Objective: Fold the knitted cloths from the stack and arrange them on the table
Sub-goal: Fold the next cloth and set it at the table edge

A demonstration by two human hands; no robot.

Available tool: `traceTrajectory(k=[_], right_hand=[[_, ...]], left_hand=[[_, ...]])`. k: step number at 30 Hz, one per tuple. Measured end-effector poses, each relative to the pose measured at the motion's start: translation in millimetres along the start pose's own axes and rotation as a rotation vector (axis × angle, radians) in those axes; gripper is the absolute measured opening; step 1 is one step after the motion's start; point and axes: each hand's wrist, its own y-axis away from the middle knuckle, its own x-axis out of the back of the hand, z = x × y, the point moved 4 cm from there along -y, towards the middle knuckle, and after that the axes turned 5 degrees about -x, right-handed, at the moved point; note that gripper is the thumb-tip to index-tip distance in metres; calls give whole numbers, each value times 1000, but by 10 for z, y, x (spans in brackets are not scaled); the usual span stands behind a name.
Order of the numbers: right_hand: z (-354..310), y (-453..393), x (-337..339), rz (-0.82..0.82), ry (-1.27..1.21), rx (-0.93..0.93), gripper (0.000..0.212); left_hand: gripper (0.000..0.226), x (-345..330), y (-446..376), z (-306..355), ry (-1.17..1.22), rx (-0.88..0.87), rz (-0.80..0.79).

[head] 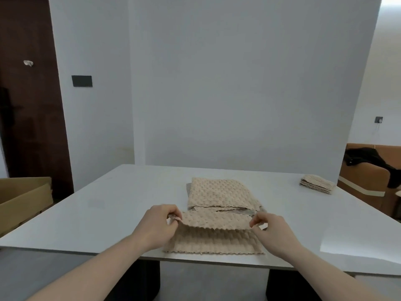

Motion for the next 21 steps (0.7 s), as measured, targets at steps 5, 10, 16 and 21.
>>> traceTrajectory(k=[5,10,16,21], right_hand=[[68,189,-57,-47,48,-33,16],[113,290,-117,-102,110,-29,18],[130,242,-115,-78,32,76,13],[38,39,-48,58,-198,6,15]], left_hand=[[21,-119,224,-51,-62,33,-108],[17,-182,304,-71,-141,48,-223],[20,-198,185,35,-100,115,-216],[28,-275,-61,522,-72,25,-199]])
